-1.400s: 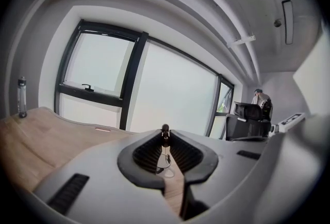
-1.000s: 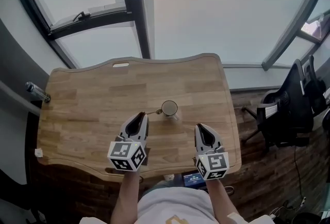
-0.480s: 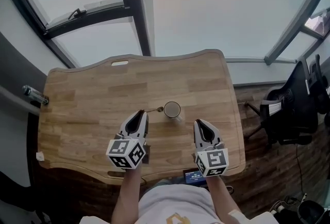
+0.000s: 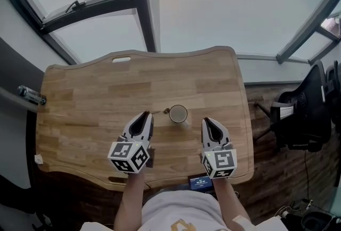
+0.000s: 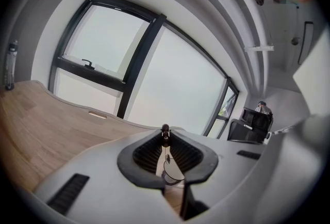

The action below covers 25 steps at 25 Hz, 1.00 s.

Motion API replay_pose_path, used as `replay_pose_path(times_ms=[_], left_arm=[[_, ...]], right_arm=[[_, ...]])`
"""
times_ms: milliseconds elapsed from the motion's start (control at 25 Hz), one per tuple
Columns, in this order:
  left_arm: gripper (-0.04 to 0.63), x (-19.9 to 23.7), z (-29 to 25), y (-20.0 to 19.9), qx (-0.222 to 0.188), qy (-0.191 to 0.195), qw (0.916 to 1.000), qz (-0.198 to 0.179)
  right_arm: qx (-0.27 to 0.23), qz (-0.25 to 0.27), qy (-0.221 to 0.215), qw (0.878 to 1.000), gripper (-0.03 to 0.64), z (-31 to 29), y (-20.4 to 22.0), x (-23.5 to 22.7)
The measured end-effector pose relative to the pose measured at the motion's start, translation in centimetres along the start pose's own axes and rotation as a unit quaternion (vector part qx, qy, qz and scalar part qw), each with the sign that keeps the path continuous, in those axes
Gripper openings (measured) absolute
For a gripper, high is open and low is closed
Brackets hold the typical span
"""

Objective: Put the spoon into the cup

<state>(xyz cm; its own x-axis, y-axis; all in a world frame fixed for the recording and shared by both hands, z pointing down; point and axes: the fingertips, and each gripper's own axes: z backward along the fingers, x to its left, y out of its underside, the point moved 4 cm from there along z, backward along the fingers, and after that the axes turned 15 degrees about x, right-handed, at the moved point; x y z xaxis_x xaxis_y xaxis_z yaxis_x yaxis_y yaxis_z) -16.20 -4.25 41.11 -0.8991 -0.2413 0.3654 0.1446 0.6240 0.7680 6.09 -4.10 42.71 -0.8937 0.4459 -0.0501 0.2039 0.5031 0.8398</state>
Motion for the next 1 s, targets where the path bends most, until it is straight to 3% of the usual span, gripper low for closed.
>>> replay_pose_path(times_ms=[1000], left_arm=[[0.052, 1.5, -2.1, 1.7, 0.035, 0.001, 0.9993, 0.008]], right_arm=[[0.033, -0.010, -0.005, 0.999, 0.032, -2.3, 1.8, 0.0]])
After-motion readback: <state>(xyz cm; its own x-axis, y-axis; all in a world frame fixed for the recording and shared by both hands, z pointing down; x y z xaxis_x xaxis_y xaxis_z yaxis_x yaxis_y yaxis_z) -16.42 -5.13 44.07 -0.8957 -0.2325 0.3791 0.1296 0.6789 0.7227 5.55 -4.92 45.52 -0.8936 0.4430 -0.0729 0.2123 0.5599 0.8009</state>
